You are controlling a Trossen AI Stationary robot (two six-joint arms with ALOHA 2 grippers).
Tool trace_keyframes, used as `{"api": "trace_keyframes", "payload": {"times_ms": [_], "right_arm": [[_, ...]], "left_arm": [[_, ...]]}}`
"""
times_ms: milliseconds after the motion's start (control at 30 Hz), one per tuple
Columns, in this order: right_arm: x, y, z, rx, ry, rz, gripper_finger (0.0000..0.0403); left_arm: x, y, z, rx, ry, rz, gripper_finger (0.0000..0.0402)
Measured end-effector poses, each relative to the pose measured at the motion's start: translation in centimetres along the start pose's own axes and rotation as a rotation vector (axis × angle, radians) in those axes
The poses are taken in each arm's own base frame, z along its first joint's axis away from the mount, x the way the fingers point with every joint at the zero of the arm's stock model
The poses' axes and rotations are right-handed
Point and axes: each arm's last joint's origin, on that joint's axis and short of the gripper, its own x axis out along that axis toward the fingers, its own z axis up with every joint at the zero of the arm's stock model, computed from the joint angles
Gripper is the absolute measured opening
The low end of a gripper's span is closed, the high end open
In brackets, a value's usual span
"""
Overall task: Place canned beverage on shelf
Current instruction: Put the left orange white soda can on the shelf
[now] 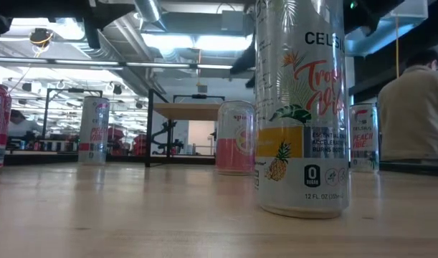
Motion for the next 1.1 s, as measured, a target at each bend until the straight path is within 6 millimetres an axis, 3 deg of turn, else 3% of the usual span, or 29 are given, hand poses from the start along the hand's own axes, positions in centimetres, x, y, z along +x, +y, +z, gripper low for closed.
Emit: {"api": "trace_keyframes", "payload": {"times_ms": [233, 667, 833, 1100], "right_arm": [[2.1, -0.7, -1.3, 0.001, 0.061, -0.009, 0.0363], [3.8, -0.3, -2.1, -0.051, 0.041, 0.066, 0.0363], [4.7, -0.3, -4.1, -0.102, 0.117, 0.033, 0.0363], [5.4, -0.6, -5.0, -0.100, 0.164, 0.009, 0.0362]], "left_arm": [[0.0, 0.0, 0.0, 0.001, 0.000, -0.001, 0.0110], [0.0, 0.0, 0.0, 0.003, -0.001, 0.011, 0.0110], [0.0, 0.1, 0.0, 0.002, -0.005, 0.021, 0.0110], [0.0, 0.1, 0.0, 0.012, -0.007, 0.015, 0.0110]]}}
